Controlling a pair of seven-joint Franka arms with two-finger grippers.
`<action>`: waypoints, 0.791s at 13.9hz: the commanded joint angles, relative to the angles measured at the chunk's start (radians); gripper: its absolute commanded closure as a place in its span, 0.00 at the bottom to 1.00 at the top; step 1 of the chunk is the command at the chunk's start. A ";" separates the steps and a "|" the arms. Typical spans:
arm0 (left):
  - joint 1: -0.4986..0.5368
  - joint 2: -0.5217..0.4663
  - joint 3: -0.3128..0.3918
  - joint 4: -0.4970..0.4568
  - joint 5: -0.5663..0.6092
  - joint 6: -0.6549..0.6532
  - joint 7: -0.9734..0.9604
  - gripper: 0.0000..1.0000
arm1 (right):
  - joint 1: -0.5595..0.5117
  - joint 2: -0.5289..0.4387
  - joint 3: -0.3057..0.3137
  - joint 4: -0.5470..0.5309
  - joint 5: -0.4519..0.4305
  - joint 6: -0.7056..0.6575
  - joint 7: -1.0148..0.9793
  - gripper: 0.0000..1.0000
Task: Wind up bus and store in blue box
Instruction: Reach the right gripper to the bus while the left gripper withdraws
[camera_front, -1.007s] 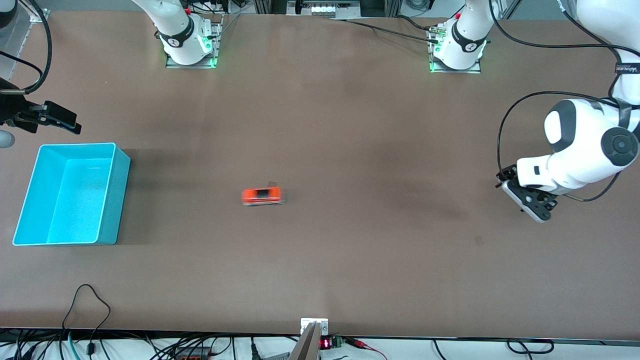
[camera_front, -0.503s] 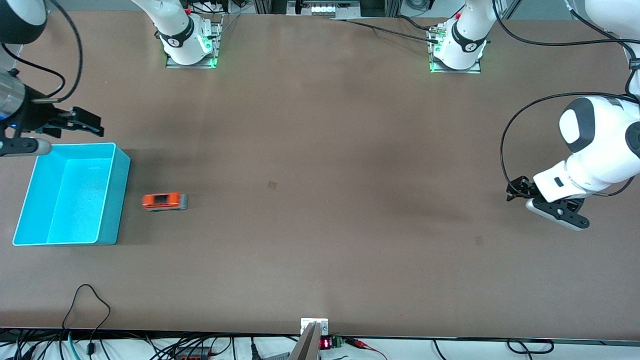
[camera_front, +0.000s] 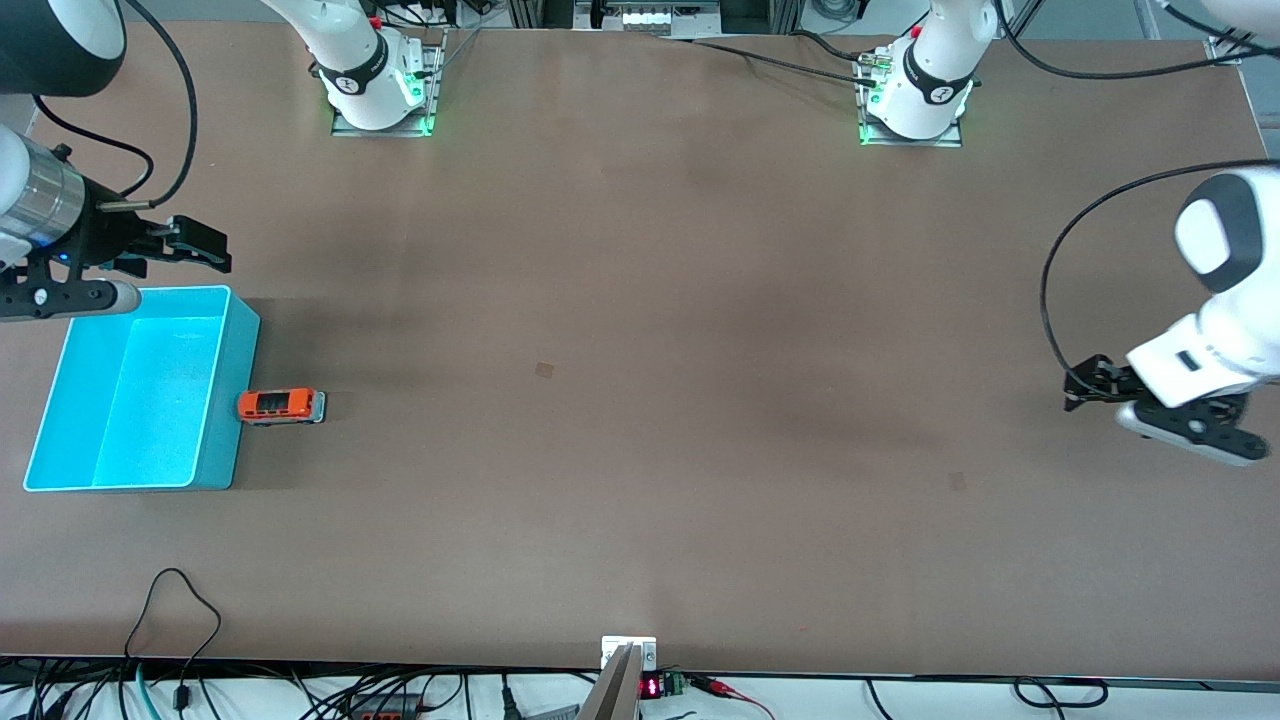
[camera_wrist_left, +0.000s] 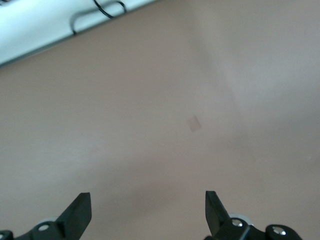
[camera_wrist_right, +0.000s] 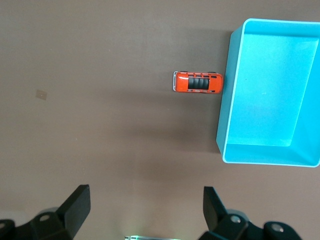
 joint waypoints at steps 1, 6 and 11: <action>-0.025 -0.038 0.028 0.064 -0.011 -0.091 -0.218 0.00 | -0.001 0.029 0.000 -0.002 0.002 -0.023 -0.133 0.00; -0.114 -0.111 0.112 0.161 -0.013 -0.337 -0.468 0.00 | -0.033 0.150 -0.009 -0.002 -0.002 -0.013 -0.599 0.00; -0.151 -0.202 0.120 0.144 -0.103 -0.457 -0.476 0.00 | -0.075 0.203 -0.009 -0.126 -0.030 0.178 -0.951 0.00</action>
